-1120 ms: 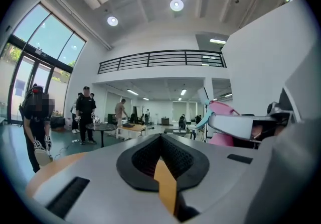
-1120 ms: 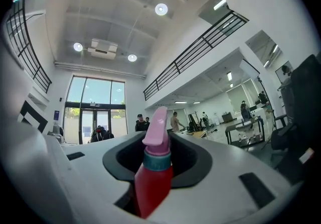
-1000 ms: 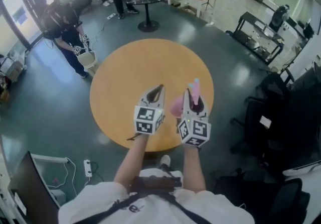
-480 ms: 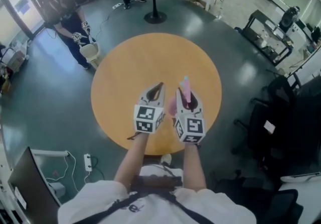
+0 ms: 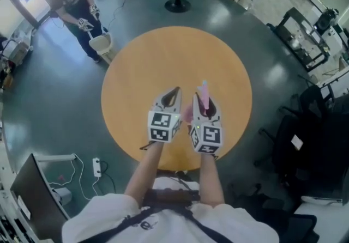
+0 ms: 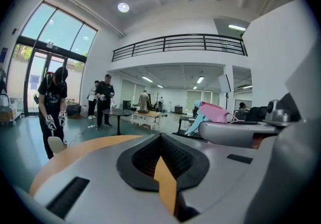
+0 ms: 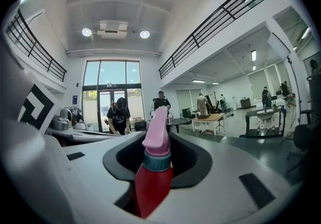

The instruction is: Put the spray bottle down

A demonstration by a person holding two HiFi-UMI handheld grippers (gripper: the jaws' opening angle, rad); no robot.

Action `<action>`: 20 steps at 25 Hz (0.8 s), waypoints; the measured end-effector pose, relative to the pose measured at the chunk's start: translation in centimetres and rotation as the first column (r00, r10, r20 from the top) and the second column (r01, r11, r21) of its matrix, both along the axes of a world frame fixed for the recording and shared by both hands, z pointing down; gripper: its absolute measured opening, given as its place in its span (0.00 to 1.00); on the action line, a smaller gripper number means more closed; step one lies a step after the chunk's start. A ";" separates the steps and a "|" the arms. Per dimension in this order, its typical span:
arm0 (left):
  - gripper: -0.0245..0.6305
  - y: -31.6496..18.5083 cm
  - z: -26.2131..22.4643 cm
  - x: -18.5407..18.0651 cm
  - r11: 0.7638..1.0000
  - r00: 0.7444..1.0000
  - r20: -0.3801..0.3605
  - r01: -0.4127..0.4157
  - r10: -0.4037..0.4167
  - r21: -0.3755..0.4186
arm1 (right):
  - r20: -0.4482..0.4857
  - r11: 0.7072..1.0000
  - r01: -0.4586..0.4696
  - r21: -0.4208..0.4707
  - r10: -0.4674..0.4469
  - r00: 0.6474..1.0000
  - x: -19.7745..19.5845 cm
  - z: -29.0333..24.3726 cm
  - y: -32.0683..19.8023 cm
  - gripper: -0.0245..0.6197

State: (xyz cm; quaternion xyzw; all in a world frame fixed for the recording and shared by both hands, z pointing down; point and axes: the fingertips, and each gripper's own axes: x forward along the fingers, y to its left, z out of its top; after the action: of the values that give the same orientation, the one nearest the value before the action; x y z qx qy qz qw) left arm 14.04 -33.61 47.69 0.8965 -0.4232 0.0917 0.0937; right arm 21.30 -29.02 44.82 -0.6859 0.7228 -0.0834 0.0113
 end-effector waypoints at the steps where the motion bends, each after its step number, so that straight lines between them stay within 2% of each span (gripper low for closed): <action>1: 0.06 -0.4 0.3 -0.2 1.000 1.000 0.001 0.004 -0.004 -0.009 | -0.008 1.000 -0.002 -0.009 0.002 1.000 -0.1 0.4 -0.5 0.26; 9: 0.06 -3.0 1.5 -0.9 0.999 1.000 -0.009 0.025 -0.025 -0.041 | -0.051 0.999 0.000 -0.053 -0.003 0.999 -0.9 2.6 -4.4 0.26; 20: 0.06 -6.6 5.0 -2.9 0.989 0.997 0.015 0.079 -0.078 -0.122 | -0.043 0.990 -0.017 -0.137 0.011 0.999 -1.6 7.6 -9.7 0.26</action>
State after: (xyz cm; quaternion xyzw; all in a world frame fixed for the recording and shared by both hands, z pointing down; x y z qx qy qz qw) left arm 11.10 -40.23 52.72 0.8712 -0.4523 0.1182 0.1500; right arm 19.67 -38.69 52.43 -0.6917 0.7106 -0.1186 -0.0504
